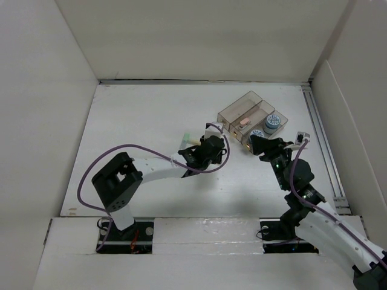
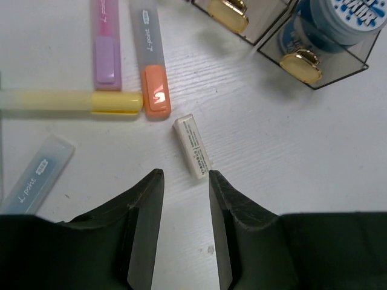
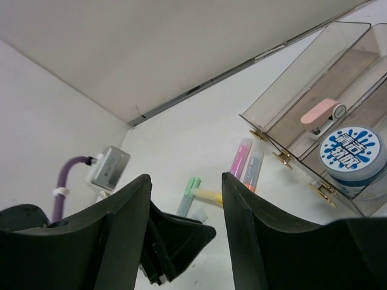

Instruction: Organize the desk

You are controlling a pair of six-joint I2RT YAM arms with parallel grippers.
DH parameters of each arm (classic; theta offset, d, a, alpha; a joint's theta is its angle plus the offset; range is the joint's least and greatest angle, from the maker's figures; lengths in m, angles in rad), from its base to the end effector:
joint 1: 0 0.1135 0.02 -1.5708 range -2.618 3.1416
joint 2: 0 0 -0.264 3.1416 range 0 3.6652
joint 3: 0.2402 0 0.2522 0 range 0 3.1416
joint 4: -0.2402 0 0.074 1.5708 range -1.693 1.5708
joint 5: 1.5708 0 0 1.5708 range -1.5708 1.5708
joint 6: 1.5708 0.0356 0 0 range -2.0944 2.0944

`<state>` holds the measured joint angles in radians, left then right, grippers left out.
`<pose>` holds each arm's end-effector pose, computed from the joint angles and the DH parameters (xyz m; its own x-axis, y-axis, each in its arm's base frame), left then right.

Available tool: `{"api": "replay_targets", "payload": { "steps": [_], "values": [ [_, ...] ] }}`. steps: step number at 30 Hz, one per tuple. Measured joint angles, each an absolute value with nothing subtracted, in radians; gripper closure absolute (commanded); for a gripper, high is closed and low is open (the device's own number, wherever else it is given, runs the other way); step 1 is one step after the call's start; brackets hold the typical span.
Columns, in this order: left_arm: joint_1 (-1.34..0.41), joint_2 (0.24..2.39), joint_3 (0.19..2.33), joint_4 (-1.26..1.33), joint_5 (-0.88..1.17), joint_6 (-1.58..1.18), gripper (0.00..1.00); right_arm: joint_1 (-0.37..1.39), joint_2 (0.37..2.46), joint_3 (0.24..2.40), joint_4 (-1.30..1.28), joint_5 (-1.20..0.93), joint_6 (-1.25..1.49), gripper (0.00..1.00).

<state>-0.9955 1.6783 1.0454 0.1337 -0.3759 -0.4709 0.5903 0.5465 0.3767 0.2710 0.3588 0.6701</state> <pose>0.2152 -0.3078 0.2282 -0.5066 0.0057 -0.8621 0.4211 0.8742 -0.2417 0.1339 0.0747 0.2793 -0.0776 0.6480 -0.7577 -0.2331 0.7271 0.6457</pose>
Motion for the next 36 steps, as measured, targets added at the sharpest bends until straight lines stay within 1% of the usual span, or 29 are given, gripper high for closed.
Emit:
{"api": "replay_targets", "payload": {
  "steps": [8, 9, 10, 13, 19, 22, 28, 30, 31, 32, 36],
  "values": [
    [-0.994, 1.720, 1.019, 0.163, -0.341, -0.537, 0.63, 0.583, 0.537, 0.379, 0.271, 0.343, 0.668, 0.41],
    [-0.995, 1.720, 1.015, 0.175, -0.338, -0.541, 0.58, 0.582, 0.537, 0.379, 0.272, 0.339, 0.667, 0.41],
    [-0.996, 1.720, 1.013, 0.181, -0.336, -0.543, 0.58, 0.582, 0.538, 0.379, 0.274, 0.336, 0.666, 0.40],
    [-1.000, 1.729, 1.019, 0.178, -0.334, -0.548, 0.58, 0.582, 0.549, 0.379, 0.280, 0.331, 0.666, 0.40],
    [-1.017, 1.840, 1.091, 0.148, -0.369, -0.547, 0.58, 0.582, 0.594, 0.387, 0.287, 0.308, 0.659, 0.39],
    [-1.020, 1.886, 1.118, 0.120, -0.391, -0.545, 0.60, 0.582, 0.597, 0.387, 0.288, 0.297, 0.659, 0.39],
    [-1.019, 1.957, 1.182, 0.083, -0.453, -0.542, 0.69, 0.582, 0.594, 0.387, 0.293, 0.286, 0.659, 0.39],
    [-1.019, 1.957, 1.183, 0.078, -0.467, -0.540, 0.81, 0.582, 0.591, 0.387, 0.293, 0.283, 0.659, 0.39],
    [-1.019, 1.958, 1.185, 0.075, -0.474, -0.538, 0.89, 0.582, 0.590, 0.387, 0.293, 0.282, 0.659, 0.39],
    [-1.019, 1.962, 1.192, 0.072, -0.479, -0.535, 1.00, 0.582, 0.590, 0.387, 0.294, 0.281, 0.659, 0.39],
    [-1.022, 1.970, 1.207, 0.069, -0.485, -0.529, 1.00, 0.582, 0.596, 0.387, 0.297, 0.280, 0.659, 0.39]
  ]
}}
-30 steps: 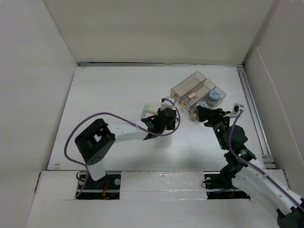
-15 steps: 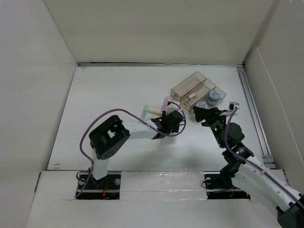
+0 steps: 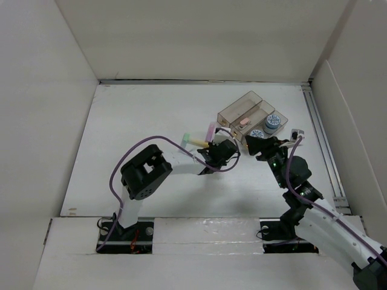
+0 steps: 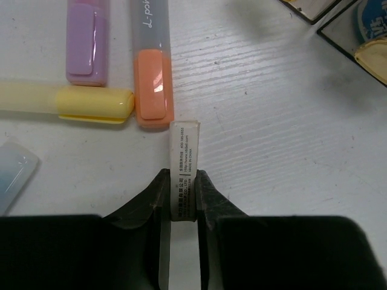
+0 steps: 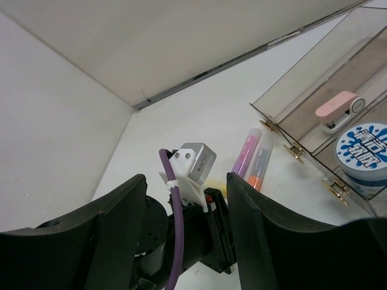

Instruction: Organize the desk

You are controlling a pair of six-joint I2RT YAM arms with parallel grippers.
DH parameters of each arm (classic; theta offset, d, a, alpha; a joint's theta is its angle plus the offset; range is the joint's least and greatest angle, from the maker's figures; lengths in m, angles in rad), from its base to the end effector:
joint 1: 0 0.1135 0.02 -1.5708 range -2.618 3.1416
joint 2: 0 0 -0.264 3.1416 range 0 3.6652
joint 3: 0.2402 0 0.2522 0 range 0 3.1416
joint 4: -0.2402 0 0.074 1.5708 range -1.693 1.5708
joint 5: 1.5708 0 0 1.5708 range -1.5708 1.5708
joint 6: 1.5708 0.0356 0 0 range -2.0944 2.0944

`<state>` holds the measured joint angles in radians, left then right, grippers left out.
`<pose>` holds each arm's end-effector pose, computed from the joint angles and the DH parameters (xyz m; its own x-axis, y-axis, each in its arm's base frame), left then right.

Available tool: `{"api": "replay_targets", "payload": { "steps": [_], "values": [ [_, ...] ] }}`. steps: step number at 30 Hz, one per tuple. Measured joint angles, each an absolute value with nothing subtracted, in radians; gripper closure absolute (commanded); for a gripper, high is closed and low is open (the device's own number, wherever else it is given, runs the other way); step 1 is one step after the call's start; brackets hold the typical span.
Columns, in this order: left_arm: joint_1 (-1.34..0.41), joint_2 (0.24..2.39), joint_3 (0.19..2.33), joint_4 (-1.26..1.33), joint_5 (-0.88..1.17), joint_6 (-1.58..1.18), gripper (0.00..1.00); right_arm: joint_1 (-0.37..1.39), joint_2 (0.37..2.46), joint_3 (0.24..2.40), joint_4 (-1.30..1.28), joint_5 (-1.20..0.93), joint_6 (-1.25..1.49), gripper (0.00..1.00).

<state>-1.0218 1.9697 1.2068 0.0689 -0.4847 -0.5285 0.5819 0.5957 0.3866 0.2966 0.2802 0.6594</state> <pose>0.2344 -0.3515 0.1634 -0.5746 0.0843 -0.8141 0.3221 0.9377 -0.1302 0.1402 0.0805 0.2789 -0.1249 0.6226 -0.7725 -0.2803 0.7248 0.6294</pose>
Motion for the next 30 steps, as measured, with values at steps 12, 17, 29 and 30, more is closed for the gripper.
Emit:
{"api": "replay_targets", "payload": {
  "steps": [12, 17, 29, 30],
  "values": [
    [-1.013, 1.790, 1.243, 0.185, -0.345, -0.421, 1.00, 0.582, 0.529, 0.382, 0.300, 0.323, 0.663, 0.41],
    [-0.950, 1.905, 1.498, 0.213, -0.239, -0.331, 1.00, 0.582, 0.527, 0.382, 0.299, 0.335, 0.663, 0.41],
    [-0.843, 2.323, 1.982, 0.076, 0.006, -0.276, 0.79, 0.582, 0.473, 0.382, 0.292, 0.349, 0.664, 0.41],
    [-0.839, 2.332, 1.990, 0.068, 0.010, -0.270, 0.74, 0.582, 0.472, 0.382, 0.292, 0.349, 0.664, 0.41]
  ]
}}
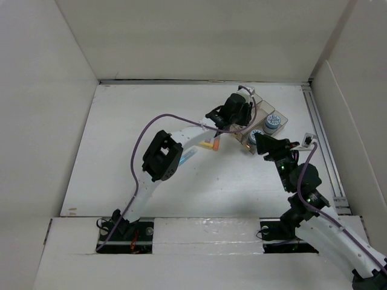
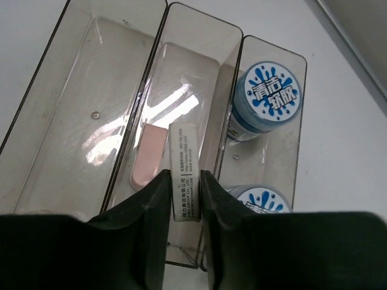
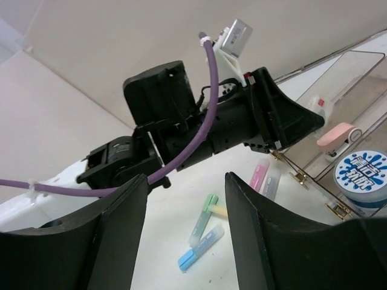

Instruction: Organize the desk

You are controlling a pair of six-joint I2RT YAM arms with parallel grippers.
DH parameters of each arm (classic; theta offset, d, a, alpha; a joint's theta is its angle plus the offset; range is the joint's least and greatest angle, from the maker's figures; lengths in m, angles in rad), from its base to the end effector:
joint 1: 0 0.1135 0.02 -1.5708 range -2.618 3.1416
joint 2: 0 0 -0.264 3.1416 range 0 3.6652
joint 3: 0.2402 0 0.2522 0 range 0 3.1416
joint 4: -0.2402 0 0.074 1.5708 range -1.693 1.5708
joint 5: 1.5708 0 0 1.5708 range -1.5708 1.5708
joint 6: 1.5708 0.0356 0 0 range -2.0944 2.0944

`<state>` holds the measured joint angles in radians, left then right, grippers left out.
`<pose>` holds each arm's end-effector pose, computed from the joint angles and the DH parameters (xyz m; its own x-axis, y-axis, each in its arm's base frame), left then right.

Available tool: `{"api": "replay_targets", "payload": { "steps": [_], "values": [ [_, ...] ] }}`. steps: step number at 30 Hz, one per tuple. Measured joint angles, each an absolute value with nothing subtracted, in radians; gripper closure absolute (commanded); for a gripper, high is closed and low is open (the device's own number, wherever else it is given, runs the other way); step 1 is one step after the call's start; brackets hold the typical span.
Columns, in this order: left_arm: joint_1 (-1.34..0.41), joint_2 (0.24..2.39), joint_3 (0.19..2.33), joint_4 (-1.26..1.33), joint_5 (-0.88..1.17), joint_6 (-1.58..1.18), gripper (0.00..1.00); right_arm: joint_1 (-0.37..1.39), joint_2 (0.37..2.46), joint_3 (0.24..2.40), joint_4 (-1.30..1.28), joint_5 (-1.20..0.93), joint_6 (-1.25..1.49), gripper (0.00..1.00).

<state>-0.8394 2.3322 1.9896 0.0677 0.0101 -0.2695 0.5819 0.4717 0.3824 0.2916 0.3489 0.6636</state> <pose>0.3728 -0.4159 0.2491 -0.3746 0.0188 -0.9270 0.6753 0.6906 -0.2589 0.1232 0.0665 0.2930 -0.0136 0.6840 -0.7294 -0.2899 0.6954 0.6575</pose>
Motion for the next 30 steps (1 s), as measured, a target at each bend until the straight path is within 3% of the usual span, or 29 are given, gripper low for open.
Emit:
{"api": "replay_targets", "payload": {
  "steps": [1, 4, 10, 15, 18, 19, 20, 22, 24, 26, 27, 28, 30],
  "values": [
    [-0.835, 2.345, 2.006, 0.050, 0.019, -0.269, 0.64, 0.582, 0.471, 0.382, 0.292, 0.349, 0.663, 0.41],
    [-0.834, 2.373, 2.047, 0.025, 0.028, -0.265, 0.52, 0.582, 0.472, 0.382, 0.292, 0.352, 0.664, 0.41],
    [-0.846, 2.337, 2.004, 0.039, -0.023, -0.262, 0.52, 0.582, 0.485, 0.382, 0.293, 0.352, 0.664, 0.41],
    [-0.848, 2.080, 1.577, 0.127, -0.134, -0.267, 0.54, 0.582, 0.495, 0.382, 0.293, 0.351, 0.664, 0.41],
    [-0.834, 1.873, 1.297, 0.176, -0.176, -0.287, 0.54, 0.582, 0.507, 0.382, 0.299, 0.341, 0.667, 0.54],
    [-0.828, 1.806, 1.217, 0.198, -0.190, -0.298, 0.54, 0.582, 0.514, 0.382, 0.299, 0.336, 0.668, 0.74],
    [-0.819, 1.739, 1.139, 0.215, -0.204, -0.309, 0.55, 0.582, 0.522, 0.382, 0.300, 0.332, 0.664, 0.84],
    [-0.803, 1.615, 0.995, 0.243, -0.236, -0.333, 0.54, 0.582, 0.543, 0.382, 0.306, 0.326, 0.673, 0.94],
    [-0.793, 1.521, 0.884, 0.247, -0.265, -0.356, 0.53, 0.582, 0.570, 0.382, 0.314, 0.312, 0.677, 0.94],
    [-0.791, 1.454, 0.797, 0.242, -0.289, -0.376, 0.52, 0.582, 0.597, 0.382, 0.316, 0.299, 0.678, 0.84],
    [-0.791, 1.436, 0.770, 0.234, -0.299, -0.384, 0.50, 0.582, 0.611, 0.382, 0.317, 0.295, 0.679, 0.78],
    [-0.791, 1.425, 0.754, 0.220, -0.310, -0.391, 0.43, 0.582, 0.624, 0.382, 0.317, 0.291, 0.681, 0.63],
    [-0.790, 1.420, 0.741, 0.196, -0.332, -0.402, 0.38, 0.577, 0.643, 0.382, 0.315, 0.283, 0.682, 0.53]
  ]
}}
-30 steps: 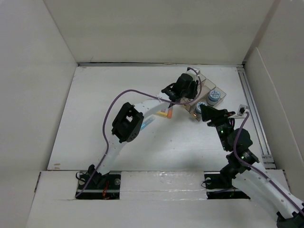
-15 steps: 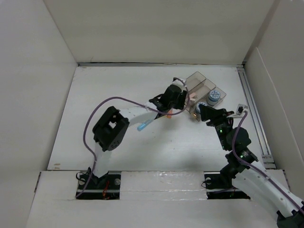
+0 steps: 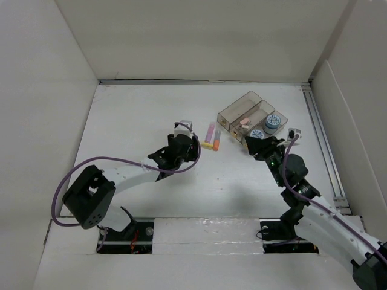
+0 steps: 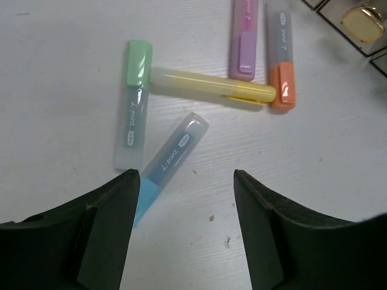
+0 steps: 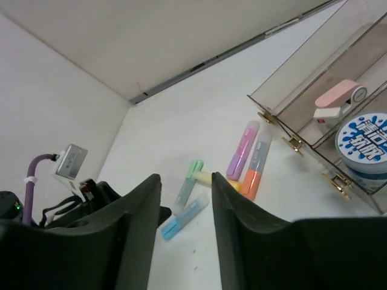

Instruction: Organize the desk

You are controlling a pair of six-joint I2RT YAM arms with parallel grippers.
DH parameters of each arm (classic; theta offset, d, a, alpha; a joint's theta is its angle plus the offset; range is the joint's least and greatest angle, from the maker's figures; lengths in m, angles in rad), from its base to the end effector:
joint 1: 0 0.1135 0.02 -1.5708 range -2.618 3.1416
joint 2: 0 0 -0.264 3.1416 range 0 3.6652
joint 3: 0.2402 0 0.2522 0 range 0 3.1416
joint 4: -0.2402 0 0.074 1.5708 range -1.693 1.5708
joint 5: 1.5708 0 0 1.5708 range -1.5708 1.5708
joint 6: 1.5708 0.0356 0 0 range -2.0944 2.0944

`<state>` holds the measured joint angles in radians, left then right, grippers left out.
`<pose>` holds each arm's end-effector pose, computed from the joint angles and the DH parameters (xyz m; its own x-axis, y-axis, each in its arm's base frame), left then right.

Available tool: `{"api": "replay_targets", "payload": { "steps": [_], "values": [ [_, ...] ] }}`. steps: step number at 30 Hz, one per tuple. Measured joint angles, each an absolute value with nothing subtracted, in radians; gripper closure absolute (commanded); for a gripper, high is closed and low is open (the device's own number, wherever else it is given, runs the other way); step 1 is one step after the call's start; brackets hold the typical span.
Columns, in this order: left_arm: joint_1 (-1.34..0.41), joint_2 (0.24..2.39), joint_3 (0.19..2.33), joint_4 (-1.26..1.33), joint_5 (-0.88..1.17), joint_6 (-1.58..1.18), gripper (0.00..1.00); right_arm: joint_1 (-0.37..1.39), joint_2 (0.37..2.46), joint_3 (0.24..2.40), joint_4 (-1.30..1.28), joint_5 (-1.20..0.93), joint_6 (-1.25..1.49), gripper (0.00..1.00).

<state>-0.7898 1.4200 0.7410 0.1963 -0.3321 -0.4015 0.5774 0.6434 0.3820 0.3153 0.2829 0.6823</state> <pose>0.2223 -0.2077 0.2174 -0.4837 -0.0368 -0.8744 0.3032 0.9302 -0.2068 0.1470 0.0839 0.2724 -0.1482 0.6261 -0.7655 -0.2540 0.7240 0.6413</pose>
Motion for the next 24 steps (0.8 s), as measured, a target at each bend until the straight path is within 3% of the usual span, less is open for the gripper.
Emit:
{"api": "replay_targets", "payload": {
  "steps": [1, 4, 24],
  "values": [
    [-0.789, 1.420, 0.739, 0.191, -0.341, -0.403, 0.35, 0.576, 0.646, 0.382, 0.315, 0.279, 0.680, 0.48],
    [-0.783, 1.415, 0.729, 0.183, -0.352, -0.405, 0.35, 0.575, 0.642, 0.382, 0.316, 0.276, 0.678, 0.46],
    [-0.782, 1.594, 0.727, 0.184, -0.368, -0.368, 0.50, 0.575, 0.643, 0.382, 0.322, 0.268, 0.678, 0.44]
  ]
}}
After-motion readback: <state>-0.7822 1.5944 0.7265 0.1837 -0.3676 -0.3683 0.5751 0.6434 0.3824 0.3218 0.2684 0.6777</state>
